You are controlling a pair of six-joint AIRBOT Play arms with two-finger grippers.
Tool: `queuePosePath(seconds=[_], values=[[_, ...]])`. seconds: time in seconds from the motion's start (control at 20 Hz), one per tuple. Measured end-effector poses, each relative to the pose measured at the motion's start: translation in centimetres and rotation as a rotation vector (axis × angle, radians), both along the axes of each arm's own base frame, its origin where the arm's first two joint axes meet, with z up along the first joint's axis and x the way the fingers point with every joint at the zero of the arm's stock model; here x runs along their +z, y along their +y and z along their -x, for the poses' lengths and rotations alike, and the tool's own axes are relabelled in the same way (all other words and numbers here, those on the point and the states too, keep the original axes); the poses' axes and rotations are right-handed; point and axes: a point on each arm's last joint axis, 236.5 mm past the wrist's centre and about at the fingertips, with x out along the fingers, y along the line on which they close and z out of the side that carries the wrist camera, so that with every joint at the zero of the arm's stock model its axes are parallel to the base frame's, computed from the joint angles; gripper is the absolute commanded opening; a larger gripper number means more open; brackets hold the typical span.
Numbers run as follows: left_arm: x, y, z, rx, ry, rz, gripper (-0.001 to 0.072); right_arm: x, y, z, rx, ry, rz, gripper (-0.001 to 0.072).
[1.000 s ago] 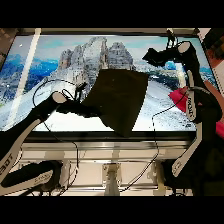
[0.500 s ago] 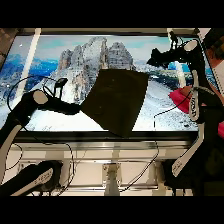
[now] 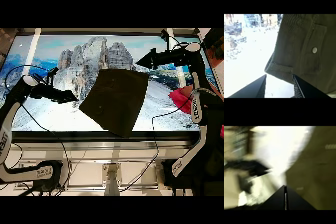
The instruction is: Fold the clothes and pants, and hang the long-sleeved shirts on hangers.
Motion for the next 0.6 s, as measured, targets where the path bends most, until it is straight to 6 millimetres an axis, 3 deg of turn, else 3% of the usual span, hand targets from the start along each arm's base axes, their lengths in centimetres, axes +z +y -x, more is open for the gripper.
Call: queuePosePath(seconds=[0.05,0.1,0.4,0.6], values=[[-0.7,-0.2,0.2,-0.03,0.021,0.016,0.0379,1.4,0.6,0.9,0.041,-0.005,-0.065,0.0262],[-1.5,-0.4,0.4,-0.061,0.036,0.028,0.0379,2.6,1.0,1.7,0.076,-0.009,-0.114,0.0342],[-5.0,-0.5,0.1,-0.135,0.047,0.05,0.0375,7.2,1.6,3.9,0.176,-0.057,-0.253,0.0342],[-6.1,-0.6,-0.4,-0.146,0.034,0.041,0.0374,8.3,1.7,4.3,0.197,-0.081,-0.269,0.0342]])
